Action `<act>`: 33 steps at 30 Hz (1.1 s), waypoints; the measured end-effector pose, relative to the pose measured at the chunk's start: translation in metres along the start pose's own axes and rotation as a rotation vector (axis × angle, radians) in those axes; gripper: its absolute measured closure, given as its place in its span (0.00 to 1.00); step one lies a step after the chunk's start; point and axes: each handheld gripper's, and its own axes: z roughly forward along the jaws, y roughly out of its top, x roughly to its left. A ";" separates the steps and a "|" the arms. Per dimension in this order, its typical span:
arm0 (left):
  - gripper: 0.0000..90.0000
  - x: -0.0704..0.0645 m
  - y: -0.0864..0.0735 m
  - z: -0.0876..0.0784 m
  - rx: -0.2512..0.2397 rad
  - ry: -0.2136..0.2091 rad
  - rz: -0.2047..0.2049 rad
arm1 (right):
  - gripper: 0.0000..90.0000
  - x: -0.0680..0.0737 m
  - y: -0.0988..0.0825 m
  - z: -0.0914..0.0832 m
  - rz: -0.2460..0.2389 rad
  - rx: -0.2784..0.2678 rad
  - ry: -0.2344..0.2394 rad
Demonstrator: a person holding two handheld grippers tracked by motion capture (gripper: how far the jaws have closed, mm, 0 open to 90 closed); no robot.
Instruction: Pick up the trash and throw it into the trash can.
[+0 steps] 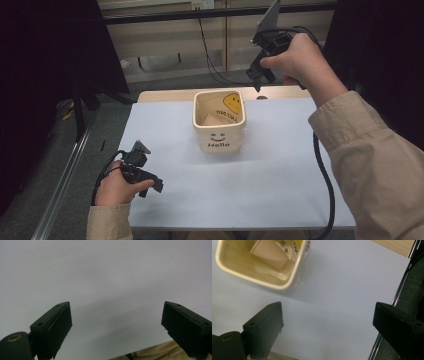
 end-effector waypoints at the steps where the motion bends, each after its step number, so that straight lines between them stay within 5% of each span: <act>1: 0.10 0.000 0.000 0.000 0.003 0.002 0.001 | 0.10 -0.003 -0.006 0.000 -0.001 -0.005 -0.005; 13: 0.10 -0.002 -0.003 -0.002 -0.007 0.013 -0.001 | 0.10 -0.027 -0.054 0.030 0.019 -0.010 -0.011; 33: 0.10 -0.003 -0.003 -0.003 -0.002 0.012 -0.006 | 0.11 -0.026 -0.115 0.089 -0.001 0.022 -0.007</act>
